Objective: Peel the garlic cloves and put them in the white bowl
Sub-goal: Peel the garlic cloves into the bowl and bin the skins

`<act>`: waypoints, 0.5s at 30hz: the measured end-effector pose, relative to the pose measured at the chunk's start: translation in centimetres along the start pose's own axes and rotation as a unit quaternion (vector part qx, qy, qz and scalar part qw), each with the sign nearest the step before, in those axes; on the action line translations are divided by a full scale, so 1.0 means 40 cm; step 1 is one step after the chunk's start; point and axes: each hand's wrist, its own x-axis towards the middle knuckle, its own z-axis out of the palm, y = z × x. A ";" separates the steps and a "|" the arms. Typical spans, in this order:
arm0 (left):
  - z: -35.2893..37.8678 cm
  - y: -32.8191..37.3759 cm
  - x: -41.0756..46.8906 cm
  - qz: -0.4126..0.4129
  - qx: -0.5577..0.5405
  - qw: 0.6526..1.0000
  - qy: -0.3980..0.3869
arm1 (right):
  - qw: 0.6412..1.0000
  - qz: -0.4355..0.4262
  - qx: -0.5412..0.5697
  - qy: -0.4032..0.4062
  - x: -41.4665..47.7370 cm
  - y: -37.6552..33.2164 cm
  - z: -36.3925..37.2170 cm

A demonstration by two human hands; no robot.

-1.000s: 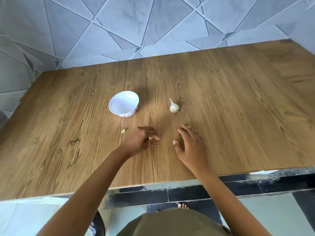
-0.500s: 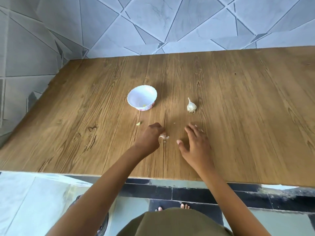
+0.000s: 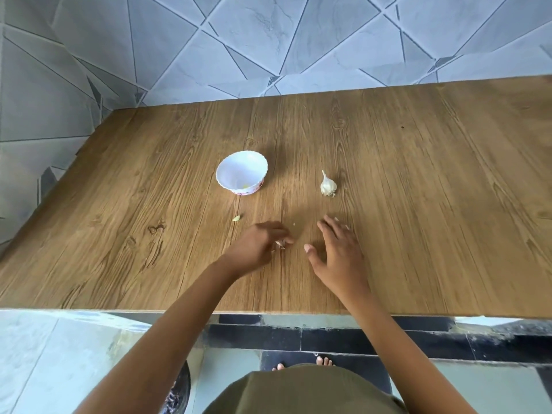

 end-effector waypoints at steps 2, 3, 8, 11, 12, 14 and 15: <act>-0.010 -0.003 -0.028 -0.010 -0.017 1.000 -0.007 | 1.000 -0.002 0.006 0.005 0.000 0.001 0.000; -0.014 -0.001 -0.036 -0.015 -0.020 1.000 -0.008 | 1.000 0.000 0.015 0.008 0.001 0.000 -0.003; -0.015 0.012 -0.057 -0.014 0.007 1.000 -0.017 | 0.995 0.017 0.095 0.033 0.006 -0.006 -0.019; -0.006 0.006 -0.061 0.013 0.032 0.999 0.002 | 0.987 0.025 0.152 0.039 0.012 -0.020 -0.027; -0.004 0.004 -0.064 0.014 0.042 0.999 0.008 | 0.983 0.027 0.180 0.038 0.013 -0.026 -0.028; -0.002 0.003 -0.069 0.022 0.065 0.998 0.010 | 0.969 0.035 0.241 0.040 0.015 -0.038 -0.031; 0.000 0.003 -0.067 0.029 0.081 0.996 0.011 | 0.958 0.046 0.279 0.041 0.017 -0.045 -0.034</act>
